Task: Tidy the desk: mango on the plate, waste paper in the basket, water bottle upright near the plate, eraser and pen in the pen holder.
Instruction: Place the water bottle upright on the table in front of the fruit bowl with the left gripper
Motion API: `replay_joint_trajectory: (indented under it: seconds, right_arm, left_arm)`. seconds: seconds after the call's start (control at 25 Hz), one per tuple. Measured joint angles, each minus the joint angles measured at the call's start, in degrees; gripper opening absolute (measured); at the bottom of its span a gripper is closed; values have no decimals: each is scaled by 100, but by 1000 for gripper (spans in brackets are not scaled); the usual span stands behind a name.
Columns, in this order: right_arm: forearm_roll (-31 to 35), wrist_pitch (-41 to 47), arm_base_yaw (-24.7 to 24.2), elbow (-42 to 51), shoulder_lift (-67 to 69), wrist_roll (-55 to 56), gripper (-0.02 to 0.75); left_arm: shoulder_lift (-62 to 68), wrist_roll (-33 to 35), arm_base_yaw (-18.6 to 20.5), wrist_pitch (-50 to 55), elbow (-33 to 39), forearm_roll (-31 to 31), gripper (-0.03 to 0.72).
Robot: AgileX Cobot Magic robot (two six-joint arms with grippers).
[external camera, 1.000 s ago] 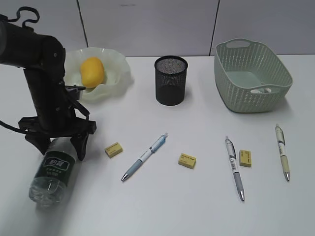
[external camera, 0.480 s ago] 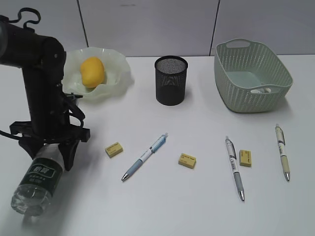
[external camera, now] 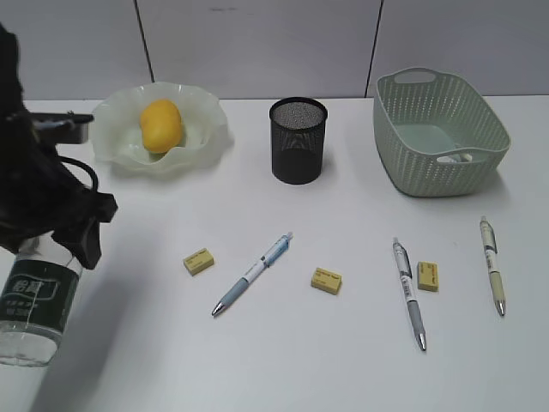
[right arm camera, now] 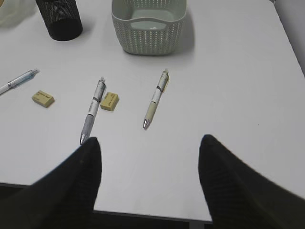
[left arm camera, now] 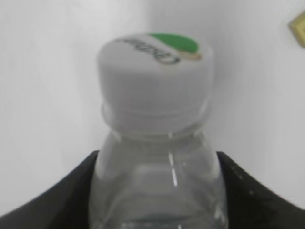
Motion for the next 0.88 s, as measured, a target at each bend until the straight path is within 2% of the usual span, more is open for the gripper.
replay_joint_trajectory:
  seconds: [0.2, 0.4, 0.48, 0.64, 0.76, 0.88]
  right_arm:
    - [0, 0, 0, 0, 0, 0, 510]
    - [0, 0, 0, 0, 0, 0, 510]
    - [0, 0, 0, 0, 0, 0, 510]
    - [0, 0, 0, 0, 0, 0, 510]
    - [0, 0, 0, 0, 0, 0, 510]
    - [0, 0, 0, 0, 0, 0, 510]
  left_arm:
    - [-1660, -104, 0, -1534, 924, -13, 497]
    - [-2768, -111, -7, -3976, 1870, 32, 497]
    - [-2899, -116, -7, -4918, 2299, 106, 497]
    - [-2801, 85, 20, -7008, 3147, 659, 497]
    - [-2461, 758, 98, -8345, 3547, 528, 497]
    - [-1936, 1249, 190, -9330, 3641, 268, 497]
